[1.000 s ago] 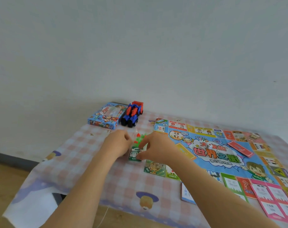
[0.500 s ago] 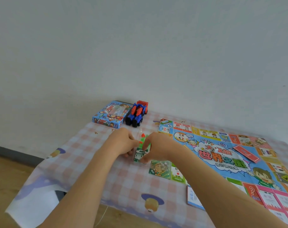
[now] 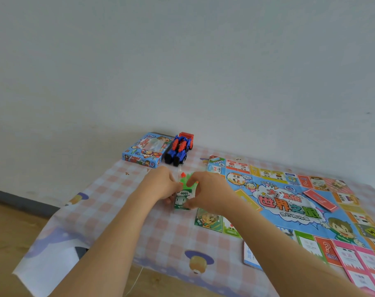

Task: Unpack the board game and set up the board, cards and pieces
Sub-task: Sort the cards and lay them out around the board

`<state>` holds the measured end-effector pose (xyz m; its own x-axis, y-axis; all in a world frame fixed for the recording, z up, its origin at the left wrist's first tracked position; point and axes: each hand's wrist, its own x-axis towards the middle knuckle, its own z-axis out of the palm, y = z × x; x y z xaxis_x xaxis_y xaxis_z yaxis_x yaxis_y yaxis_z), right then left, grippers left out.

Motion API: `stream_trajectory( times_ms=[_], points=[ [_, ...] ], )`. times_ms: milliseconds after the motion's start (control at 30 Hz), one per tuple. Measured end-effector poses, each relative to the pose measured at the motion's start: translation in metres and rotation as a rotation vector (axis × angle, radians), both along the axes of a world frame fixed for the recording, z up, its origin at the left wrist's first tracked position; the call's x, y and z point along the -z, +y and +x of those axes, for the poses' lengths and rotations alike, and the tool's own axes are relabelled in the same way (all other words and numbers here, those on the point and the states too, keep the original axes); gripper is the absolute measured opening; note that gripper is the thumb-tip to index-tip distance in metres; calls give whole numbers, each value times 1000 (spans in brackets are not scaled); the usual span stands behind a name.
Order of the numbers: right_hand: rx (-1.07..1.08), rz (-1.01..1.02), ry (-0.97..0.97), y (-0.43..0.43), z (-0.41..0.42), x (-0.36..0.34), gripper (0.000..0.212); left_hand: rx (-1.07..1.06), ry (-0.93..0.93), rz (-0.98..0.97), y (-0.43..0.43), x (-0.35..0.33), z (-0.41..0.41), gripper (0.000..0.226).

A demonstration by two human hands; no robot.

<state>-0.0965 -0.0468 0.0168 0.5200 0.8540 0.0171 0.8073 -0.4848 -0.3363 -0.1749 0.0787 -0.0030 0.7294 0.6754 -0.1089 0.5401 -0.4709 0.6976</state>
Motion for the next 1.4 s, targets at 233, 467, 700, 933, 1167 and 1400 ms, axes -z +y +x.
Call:
stream_trajectory(
  times_ms=[233,467,700,933,1167,1400],
  points=[
    [52,133,38,-6,1,3,27,13,-60,-179,-2,-12,-5,16],
    [72,169,-92,-7,-3,-6,22,-39,-222,-505,-9,-8,-8,9],
    [35,97,-74,-4,-5,-6,29,-78,-274,-684,-14,-4,-10,5],
    [35,14,-86,-1,-7,-9,35,-81,-288,-713,-14,-2,-10,5],
    [22,-67,-225,4,-7,2,28,-80,-295,-752,-14,3,-10,4],
    [5,-19,-190,5,-3,6,24,-118,-328,-736,-15,8,-5,11]
  ],
)
